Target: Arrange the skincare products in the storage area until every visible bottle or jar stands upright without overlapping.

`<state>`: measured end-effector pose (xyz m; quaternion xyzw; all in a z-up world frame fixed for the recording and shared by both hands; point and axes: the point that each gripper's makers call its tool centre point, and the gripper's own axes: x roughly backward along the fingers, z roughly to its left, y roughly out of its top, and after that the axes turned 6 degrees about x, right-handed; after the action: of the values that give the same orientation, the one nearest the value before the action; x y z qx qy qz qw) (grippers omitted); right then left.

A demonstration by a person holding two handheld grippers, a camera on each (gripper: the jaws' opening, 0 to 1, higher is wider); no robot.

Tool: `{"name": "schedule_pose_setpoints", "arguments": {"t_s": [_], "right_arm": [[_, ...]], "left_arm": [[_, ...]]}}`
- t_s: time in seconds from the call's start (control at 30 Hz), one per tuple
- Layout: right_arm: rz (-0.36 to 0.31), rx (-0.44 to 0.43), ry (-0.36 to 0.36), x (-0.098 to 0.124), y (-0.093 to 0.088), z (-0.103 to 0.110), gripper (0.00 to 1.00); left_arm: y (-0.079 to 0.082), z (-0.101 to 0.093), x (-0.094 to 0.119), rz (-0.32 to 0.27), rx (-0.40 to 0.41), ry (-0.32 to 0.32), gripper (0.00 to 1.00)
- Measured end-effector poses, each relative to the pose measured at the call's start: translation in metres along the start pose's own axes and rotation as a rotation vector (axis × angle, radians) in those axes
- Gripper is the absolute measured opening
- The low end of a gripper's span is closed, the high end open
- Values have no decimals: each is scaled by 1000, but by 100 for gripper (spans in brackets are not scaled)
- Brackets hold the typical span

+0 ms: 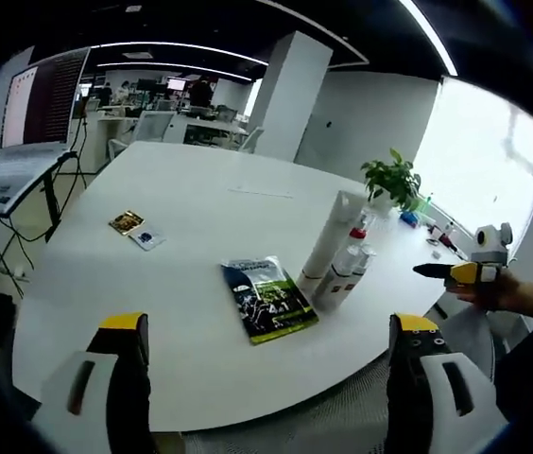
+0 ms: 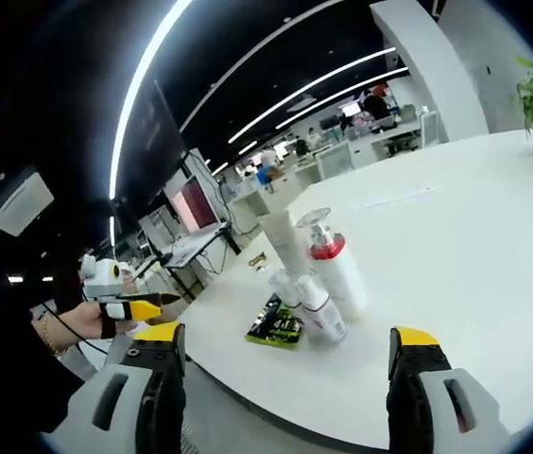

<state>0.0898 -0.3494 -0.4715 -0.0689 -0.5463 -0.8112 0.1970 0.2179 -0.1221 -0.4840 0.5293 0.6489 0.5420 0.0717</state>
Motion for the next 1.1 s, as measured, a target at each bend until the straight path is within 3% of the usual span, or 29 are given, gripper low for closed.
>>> {"name": "schedule_pose_setpoints", "arguments": {"t_s": [0.07,0.17,0.3,0.43,0.77,1.1], "right_arm": [[2,-1,-2,0,0,0,92],[5,-2,-4,0,-1,-1,92],[9,-5,-11,-1,-1,-2,91],[16,-12,-16,-1,-2,-3,91],[45,-8,-36,-1,-7,-7,91],[59,-27,-67,-2,-8,-11,90]], "left_arm": [[-2,-1,0,26,-32,-16,99],[1,5,-1,32,-17,-22,99],[8,10,-1,6,16,-27,98],[13,15,-6,-18,-12,-29,91],[27,28,-30,-10,-37,-21,89],[48,67,-55,-7,-72,5,83]]}}
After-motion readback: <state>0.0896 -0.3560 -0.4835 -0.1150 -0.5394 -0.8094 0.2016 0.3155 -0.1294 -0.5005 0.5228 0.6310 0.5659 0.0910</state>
